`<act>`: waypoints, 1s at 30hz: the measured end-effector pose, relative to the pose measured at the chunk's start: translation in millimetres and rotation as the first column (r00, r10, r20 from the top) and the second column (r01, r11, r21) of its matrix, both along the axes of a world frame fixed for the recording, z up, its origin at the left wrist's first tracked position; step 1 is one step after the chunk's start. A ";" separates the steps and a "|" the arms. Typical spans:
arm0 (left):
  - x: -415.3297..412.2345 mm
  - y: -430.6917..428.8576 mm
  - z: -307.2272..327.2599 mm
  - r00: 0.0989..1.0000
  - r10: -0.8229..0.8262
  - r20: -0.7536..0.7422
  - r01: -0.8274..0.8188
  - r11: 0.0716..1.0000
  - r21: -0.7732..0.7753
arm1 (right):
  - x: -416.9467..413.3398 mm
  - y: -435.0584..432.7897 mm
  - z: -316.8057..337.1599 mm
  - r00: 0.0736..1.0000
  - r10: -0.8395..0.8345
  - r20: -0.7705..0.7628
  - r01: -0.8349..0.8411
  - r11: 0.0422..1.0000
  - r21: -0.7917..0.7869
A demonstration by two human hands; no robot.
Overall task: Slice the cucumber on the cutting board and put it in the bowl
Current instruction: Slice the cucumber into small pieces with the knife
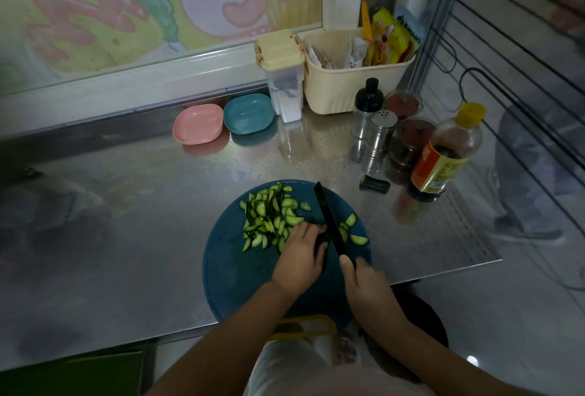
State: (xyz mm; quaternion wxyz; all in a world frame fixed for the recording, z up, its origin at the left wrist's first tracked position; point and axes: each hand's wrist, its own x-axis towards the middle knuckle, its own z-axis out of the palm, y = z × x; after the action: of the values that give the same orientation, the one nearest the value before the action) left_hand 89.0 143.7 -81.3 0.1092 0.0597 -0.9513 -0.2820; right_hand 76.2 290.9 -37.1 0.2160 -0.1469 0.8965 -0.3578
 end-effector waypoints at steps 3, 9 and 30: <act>-0.6 -1.5 -0.1 1.000 0.012 -0.003 -0.012 1.000 0.022 | -4.7 -7.1 -4.7 1.000 0.004 -0.011 -0.004 1.000 0.023; 0.4 -2.8 -0.9 1.000 0.015 0.002 -0.015 0.999 0.040 | -11.1 -10.3 -11.1 0.998 -0.024 0.055 0.024 1.000 -0.008; 2.0 -0.2 1.0 0.999 0.032 -0.012 -0.032 0.999 0.007 | 3.7 4.8 -2.4 0.997 -0.050 0.054 0.054 0.996 -0.065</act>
State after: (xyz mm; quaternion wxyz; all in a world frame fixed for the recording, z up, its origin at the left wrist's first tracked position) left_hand 91.0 143.5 -80.3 0.1191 0.0735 -0.9486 -0.2838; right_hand 79.9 295.7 -39.5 0.2248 -0.1213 0.8818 -0.3965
